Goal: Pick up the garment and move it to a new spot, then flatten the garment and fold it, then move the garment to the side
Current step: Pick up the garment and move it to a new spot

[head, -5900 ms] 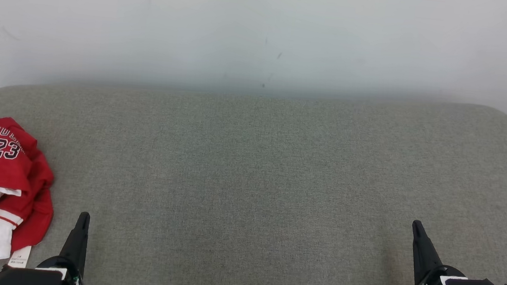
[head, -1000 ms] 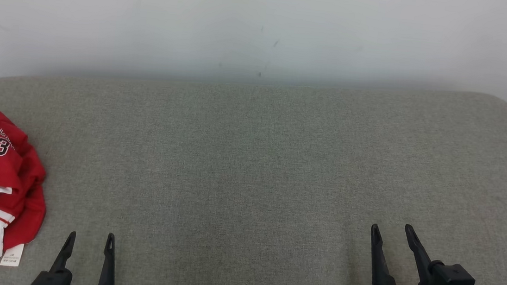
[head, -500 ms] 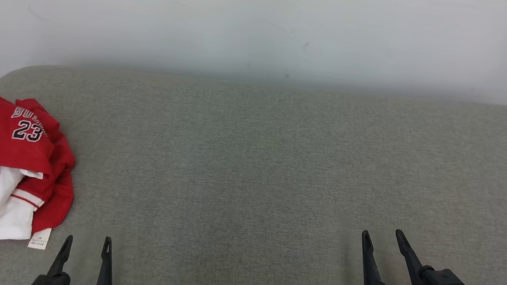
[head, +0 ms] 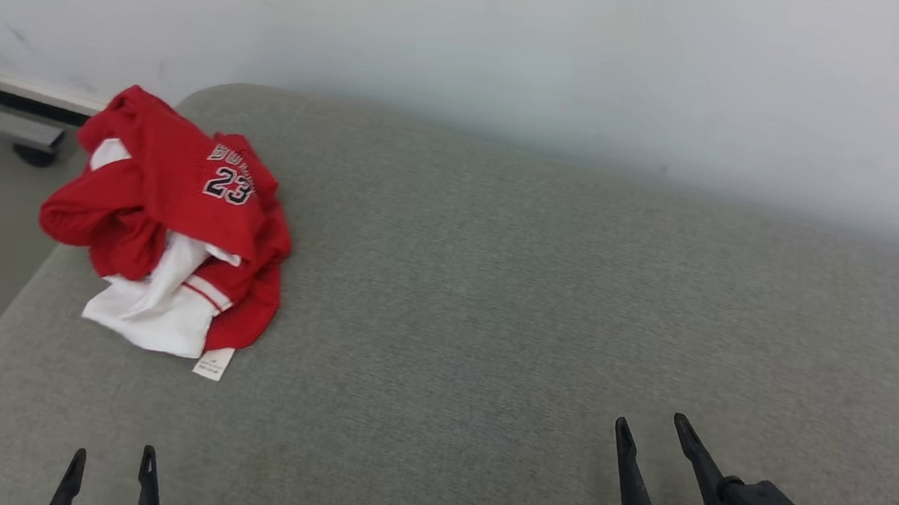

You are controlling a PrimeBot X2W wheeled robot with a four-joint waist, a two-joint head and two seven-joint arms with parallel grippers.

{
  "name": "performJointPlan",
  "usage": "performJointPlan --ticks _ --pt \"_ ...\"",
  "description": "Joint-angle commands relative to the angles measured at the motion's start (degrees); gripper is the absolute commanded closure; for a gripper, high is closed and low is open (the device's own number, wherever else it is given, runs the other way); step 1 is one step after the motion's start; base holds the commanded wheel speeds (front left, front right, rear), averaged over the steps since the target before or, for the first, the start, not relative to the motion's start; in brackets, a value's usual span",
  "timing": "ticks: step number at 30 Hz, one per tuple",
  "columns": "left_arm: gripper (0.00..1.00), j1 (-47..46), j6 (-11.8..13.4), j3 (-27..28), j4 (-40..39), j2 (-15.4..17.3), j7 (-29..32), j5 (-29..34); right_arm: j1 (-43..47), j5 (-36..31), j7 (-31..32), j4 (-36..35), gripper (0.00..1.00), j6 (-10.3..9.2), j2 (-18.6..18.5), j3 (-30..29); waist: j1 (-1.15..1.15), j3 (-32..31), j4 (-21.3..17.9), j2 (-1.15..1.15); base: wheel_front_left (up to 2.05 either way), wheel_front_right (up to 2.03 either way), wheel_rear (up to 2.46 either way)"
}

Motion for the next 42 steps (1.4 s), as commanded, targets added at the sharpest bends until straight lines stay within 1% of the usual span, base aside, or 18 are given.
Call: performJointPlan --ticks 1,3,6,11,20,24,27,30,34,36,42 --pt "0.0 0.92 0.01 0.49 -0.07 0.09 -0.19 0.08 0.41 0.32 -0.02 0.23 0.0 0.19 0.08 0.39 0.0 -0.37 7.12 0.0 0.0 0.0 0.0" --pt "0.0 1.4 -0.11 1.29 0.12 0.17 -0.19 -0.12 0.47 0.49 -0.03 0.37 0.0 0.19 0.09 0.75 0.0 -0.46 8.83 0.0 0.0 0.0 0.0" --pt "0.0 1.86 0.51 2.87 0.62 0.11 -0.18 -0.78 0.4 0.79 -0.03 0.81 0.0 0.19 0.07 1.36 0.0 -0.5 10.68 0.0 0.0 0.0 0.0" --pt "0.0 1.95 0.51 4.49 1.89 -0.07 -0.18 -1.6 0.21 1.02 -0.03 1.17 0.0 0.19 0.23 2.33 0.0 -0.5 11.59 0.0 0.0 0.0 0.0" --pt "0.0 -0.72 -0.81 6.1 3.21 -0.24 -0.19 -2.94 -1.2 1.37 -0.03 1.13 0.0 0.19 -1.16 3.07 0.0 2.16 8.46 0.0 0.0 0.0 0.0" --pt "0.0 -4.73 -1.46 7.55 5.04 0.19 -0.18 -4.54 -1.79 1.63 -0.03 0.95 0.0 0.19 -2.25 2.76 0.0 4.49 6.15 0.0 0.0 0.0 0.0" --pt "0.0 -8.69 -2.18 7.95 6.31 1.94 -0.18 -5.42 -3.02 1.54 -0.03 0.37 0.0 0.19 -3.54 3.11 0.0 6.66 4.33 0.0 0.0 0.0 0.0" --pt "0.0 -13.68 -2.53 6.98 7.0 3.71 -0.18 -5.29 -3.86 1.56 -0.03 -0.01 0.0 0.19 -4.65 3.4 0.0 9.04 2.72 0.0 0.0 0.0 0.0" --pt "0.0 -21.13 -3.02 5.05 10.28 8.12 -0.18 -6.8 -5.28 1.73 -0.04 -1.14 0.0 0.19 -6.23 3.59 0.0 12.36 0.57 0.0 0.0 0.0 0.0" --pt "0.0 -24.94 -2.9 2.26 11.98 10.52 -0.11 -8.51 -6.04 1.79 -0.03 -1.72 0.0 0.19 -6.59 3.79 0.0 13.89 -0.73 0.0 0.0 0.0 0.0" --pt "0.0 -34.39 -2.84 -5.41 16.64 18.84 3.54 -18.74 -7.97 1.23 -0.04 -3.8 0.0 0.19 -7.4 3.71 0.0 17.95 -4.48 0.0 0.0 0.0 0.0"
